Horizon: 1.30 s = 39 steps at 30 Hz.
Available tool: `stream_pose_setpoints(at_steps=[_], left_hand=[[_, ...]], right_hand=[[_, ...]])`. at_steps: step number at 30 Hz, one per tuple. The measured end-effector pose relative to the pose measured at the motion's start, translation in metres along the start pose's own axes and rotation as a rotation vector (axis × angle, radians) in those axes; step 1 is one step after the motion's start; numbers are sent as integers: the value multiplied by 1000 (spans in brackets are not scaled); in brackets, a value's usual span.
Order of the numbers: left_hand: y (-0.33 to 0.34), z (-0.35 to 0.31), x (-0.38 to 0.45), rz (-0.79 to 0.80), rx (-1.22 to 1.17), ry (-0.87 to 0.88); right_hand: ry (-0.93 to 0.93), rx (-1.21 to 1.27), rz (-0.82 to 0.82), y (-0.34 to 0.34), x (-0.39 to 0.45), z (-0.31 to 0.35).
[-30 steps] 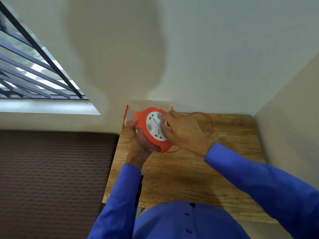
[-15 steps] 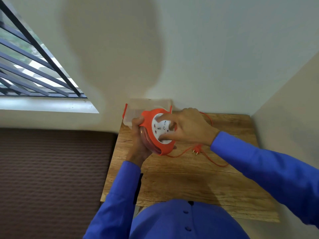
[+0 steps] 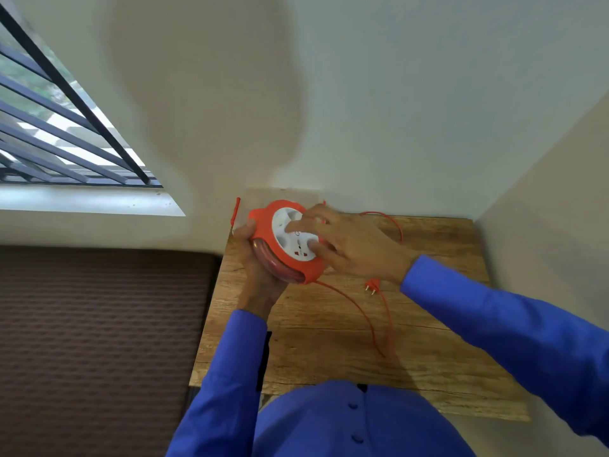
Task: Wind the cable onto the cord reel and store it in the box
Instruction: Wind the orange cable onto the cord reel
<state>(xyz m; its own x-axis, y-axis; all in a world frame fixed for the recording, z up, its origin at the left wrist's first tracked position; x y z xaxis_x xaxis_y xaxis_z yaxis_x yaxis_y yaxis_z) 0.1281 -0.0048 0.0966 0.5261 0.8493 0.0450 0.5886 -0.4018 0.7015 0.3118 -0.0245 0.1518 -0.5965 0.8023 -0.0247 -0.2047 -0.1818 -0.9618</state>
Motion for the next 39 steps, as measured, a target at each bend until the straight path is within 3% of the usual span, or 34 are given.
stream_pose_setpoints(at_steps=[3,8,12,14,19,22,24,27,31,36,37,39], left_hand=[[2,-5,1,-6,-12,-17],[17,1,6,167,-42,-158],[21,5,10,101,79,-104],[25,4,10,78,132,-94],[26,1,15,81,265,-96],[26,2,13,80,207,-56],[28,1,12,58,121,-50],[26,-1,12,83,11,-30],[26,-3,9,53,-1,-72],[34,-3,9,88,23,-176],[37,-3,9,93,15,-169],[39,-2,12,85,50,-132]], right_hand=[[-51,-189,117,-5,-8,-2],[-90,-301,26,-12,-8,-6],[342,213,-145,-12,-4,-4],[442,470,-212,-11,4,-6],[642,932,-126,-6,3,-7],[563,529,-228,-5,0,-7],[399,224,-311,-6,-7,-4],[64,-12,-156,-2,-18,-7],[-102,-341,-17,1,-24,-19],[-158,-409,-68,0,-21,-24],[-87,-320,-129,-1,-18,-24],[145,85,-230,-7,-12,-19]])
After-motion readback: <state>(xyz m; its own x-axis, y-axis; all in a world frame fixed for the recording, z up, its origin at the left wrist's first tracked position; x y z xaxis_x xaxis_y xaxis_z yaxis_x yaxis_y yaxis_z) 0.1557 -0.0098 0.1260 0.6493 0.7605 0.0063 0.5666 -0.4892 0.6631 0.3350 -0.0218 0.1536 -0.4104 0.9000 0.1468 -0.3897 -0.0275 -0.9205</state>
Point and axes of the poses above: each hand's wrist, its own x-axis towards the middle knuckle, its own y-axis out of the palm, z = x × y, the point moved 1 cm from there along x, towards the middle knuckle, and after that the axes turned 14 degrees about z, right-handed, at the moved point
